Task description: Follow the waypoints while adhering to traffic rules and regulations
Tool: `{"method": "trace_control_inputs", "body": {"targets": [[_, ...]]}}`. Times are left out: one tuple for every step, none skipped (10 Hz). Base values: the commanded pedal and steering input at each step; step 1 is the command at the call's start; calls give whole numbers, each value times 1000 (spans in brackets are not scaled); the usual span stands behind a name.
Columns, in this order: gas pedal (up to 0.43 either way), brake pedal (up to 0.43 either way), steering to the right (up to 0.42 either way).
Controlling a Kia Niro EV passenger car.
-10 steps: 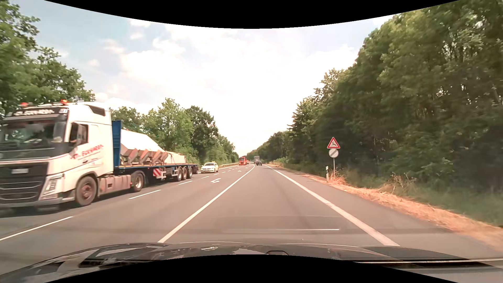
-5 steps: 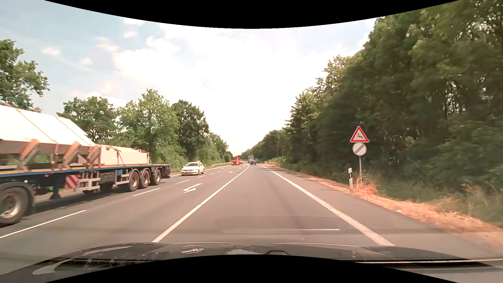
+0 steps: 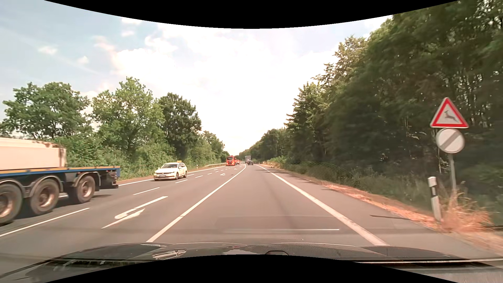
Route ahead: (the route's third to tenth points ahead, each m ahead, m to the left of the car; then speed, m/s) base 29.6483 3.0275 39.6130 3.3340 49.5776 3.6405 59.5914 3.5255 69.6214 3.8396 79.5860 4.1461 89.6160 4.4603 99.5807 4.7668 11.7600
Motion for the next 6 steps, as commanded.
{"method": "trace_control_inputs", "body": {"targets": [[339,0,3],[339,0,2],[339,0,2],[339,0,2],[339,0,2],[339,0,2]]}}
